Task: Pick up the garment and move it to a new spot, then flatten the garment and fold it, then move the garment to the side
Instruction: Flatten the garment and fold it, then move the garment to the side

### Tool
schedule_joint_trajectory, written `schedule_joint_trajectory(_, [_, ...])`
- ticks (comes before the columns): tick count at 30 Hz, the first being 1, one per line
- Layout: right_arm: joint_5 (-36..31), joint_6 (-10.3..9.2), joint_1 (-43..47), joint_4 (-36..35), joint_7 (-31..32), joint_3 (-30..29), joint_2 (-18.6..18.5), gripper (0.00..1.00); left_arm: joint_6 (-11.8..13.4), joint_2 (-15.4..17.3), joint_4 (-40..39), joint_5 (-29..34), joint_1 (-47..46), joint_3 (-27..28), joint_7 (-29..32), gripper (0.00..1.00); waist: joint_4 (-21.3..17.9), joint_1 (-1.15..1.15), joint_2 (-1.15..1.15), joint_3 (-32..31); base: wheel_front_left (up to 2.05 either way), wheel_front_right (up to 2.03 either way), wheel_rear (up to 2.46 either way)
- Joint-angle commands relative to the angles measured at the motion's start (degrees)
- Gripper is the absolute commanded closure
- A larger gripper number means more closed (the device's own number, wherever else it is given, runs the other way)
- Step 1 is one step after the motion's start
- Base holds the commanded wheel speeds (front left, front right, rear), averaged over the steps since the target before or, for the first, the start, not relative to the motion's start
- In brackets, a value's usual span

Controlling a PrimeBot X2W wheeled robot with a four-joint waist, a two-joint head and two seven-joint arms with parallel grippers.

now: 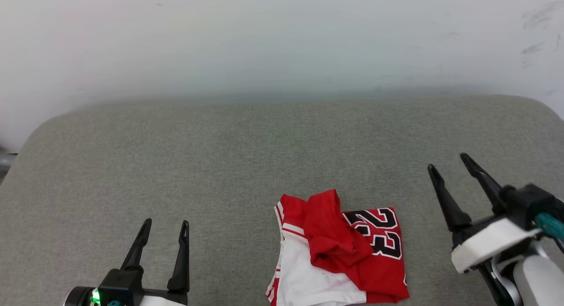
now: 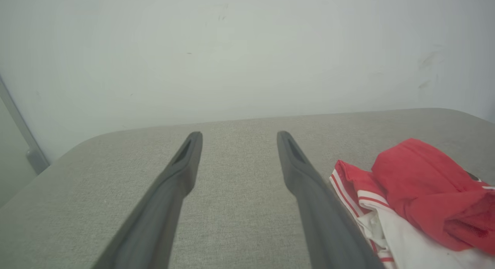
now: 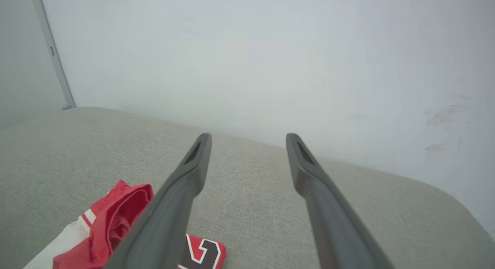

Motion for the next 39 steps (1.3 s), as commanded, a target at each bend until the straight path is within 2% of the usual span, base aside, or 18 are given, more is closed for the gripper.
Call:
schedule_joint_trajectory(1, [-3.3, -0.06, 2.9, -1.3, -2.1, -3.4, 2.2, 0.0, 0.4, -0.1, -0.5, 0.3, 0.8, 0.3, -0.1, 0.0, -0.6, 0.01, 0.0, -0.4, 0.0, 0.0, 0.0])
schedule_joint_trajectory(9, [-9.2, -0.06, 10.9, -6.6, -4.8, -12.0, 9.4, 0.0, 0.9, -0.1, -1.5, -0.1, 2.3, 0.5, -0.1, 0.0, -1.4, 0.01, 0.0, -1.3, 0.0, 0.0, 0.0])
schedule_joint_trajectory(17, [-11.3, -0.06, 17.9, -11.8, -5.1, -15.2, 14.3, 0.0, 1.3, -0.2, -1.7, -0.6, 4.9, 1.0, -0.1, 0.0, -0.9, 0.01, 0.0, -1.9, 0.0, 0.0, 0.0])
schedule_joint_trajectory(25, [-12.8, -0.05, 21.9, -14.2, -5.1, -16.3, 16.4, 0.0, 0.4, -0.1, -1.6, -0.1, 6.2, 1.3, -0.1, 0.0, 0.5, 0.01, 0.0, -2.2, 0.0, 0.0, 0.0])
schedule_joint_trajectory(39, [-14.6, -0.05, 22.9, -12.9, -5.1, -15.9, 17.2, 0.0, 0.1, -0.2, -1.1, 0.1, 5.6, 1.0, -0.1, 0.0, 1.3, 0.01, 0.0, -2.2, 0.0, 0.0, 0.0])
